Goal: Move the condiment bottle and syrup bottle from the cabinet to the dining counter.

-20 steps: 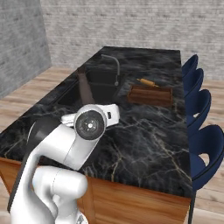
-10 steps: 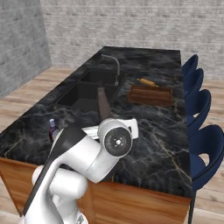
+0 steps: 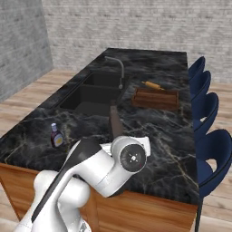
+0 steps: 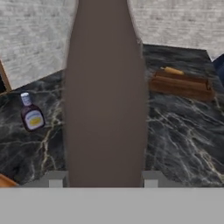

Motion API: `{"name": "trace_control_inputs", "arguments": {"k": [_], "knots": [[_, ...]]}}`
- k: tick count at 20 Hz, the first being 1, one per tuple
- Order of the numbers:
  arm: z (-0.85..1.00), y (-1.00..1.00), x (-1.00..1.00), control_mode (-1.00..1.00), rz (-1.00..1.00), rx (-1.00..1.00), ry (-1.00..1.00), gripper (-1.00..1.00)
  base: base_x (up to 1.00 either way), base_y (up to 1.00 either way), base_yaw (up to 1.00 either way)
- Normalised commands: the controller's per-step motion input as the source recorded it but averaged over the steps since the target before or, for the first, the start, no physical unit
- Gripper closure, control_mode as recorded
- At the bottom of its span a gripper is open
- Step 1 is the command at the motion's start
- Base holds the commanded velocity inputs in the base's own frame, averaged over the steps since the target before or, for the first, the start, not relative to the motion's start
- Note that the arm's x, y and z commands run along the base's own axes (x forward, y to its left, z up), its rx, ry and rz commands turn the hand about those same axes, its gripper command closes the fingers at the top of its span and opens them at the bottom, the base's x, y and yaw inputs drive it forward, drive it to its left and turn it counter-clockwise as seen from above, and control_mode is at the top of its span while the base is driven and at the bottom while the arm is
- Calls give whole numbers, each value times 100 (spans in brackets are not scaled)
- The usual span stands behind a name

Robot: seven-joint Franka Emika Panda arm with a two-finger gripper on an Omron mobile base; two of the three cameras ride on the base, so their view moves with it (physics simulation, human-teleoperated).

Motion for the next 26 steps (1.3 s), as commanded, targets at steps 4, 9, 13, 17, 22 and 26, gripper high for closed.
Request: {"name": "trace_control_inputs", "arguments": {"k": [4, 9, 13, 17, 22, 26], "knots": [[-49, 0, 9, -100, 0, 1, 2, 100, 0, 0, 0], [-52, 1, 23, -100, 0, 3, 0, 100, 0, 0, 0], [-40, 0, 42, -100, 0, 7, 0, 100, 0, 0, 0], [-28, 0, 52, -100, 0, 11, 0, 100, 0, 0, 0], [-21, -9, 50, -100, 0, 10, 2, 100, 0, 0, 0], [-21, -13, 34, -100, 4, 2, 0, 100, 0, 0, 0]]}}
